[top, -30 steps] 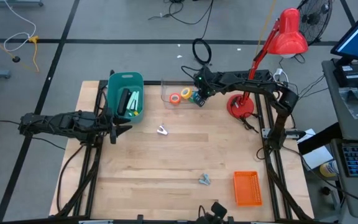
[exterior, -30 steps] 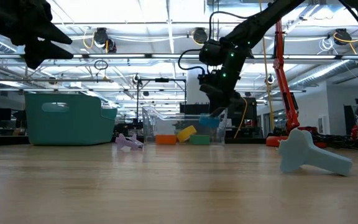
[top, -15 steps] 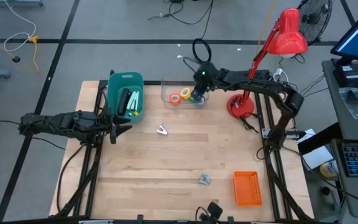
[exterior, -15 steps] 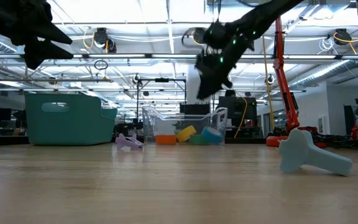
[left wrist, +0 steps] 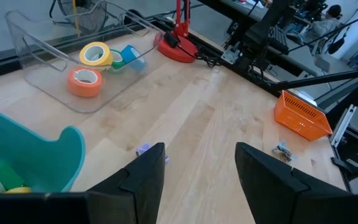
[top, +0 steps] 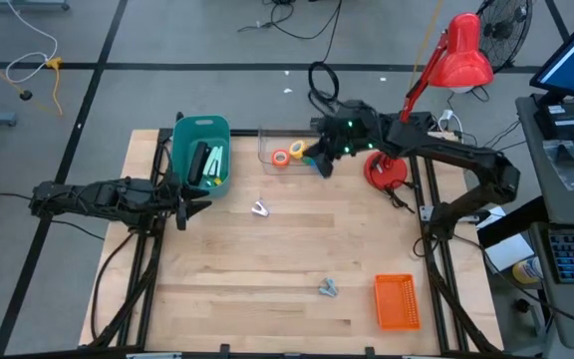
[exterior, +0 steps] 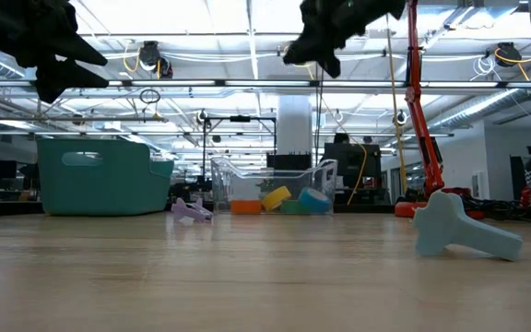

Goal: Pick and place Stapler, Stapler remover, tape
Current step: Put the violet staple remover into the orange bin

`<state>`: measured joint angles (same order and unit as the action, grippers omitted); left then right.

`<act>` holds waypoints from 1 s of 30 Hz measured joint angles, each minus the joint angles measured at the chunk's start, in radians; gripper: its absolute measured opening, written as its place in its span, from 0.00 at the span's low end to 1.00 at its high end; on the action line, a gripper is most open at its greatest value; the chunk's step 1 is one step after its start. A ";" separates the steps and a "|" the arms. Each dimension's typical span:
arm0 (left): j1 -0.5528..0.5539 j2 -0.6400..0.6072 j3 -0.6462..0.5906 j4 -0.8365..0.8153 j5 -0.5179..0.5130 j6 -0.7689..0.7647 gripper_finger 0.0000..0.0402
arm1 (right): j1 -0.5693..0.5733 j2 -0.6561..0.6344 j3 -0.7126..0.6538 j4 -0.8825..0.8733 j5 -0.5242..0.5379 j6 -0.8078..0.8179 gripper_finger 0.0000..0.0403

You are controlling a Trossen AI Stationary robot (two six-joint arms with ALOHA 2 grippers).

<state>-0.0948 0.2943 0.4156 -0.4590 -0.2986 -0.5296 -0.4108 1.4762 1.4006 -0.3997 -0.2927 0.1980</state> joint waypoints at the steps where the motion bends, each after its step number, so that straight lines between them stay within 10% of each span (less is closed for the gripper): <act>1: 0.000 0.000 0.000 0.000 0.000 0.000 0.50 | 0.027 -0.007 0.000 -0.009 0.000 0.017 0.03; 17: 0.000 0.006 0.000 0.072 0.040 0.026 0.50 | 0.361 -0.072 -0.114 -0.146 0.219 0.285 0.00; 30: 0.001 0.406 0.074 0.258 0.064 -0.023 0.50 | 0.400 -0.445 -0.774 0.601 0.218 0.512 0.00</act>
<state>-0.0942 0.7003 0.4893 -0.2006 -0.2346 -0.5529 -0.0103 1.0309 0.6262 0.2016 -0.0746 0.7100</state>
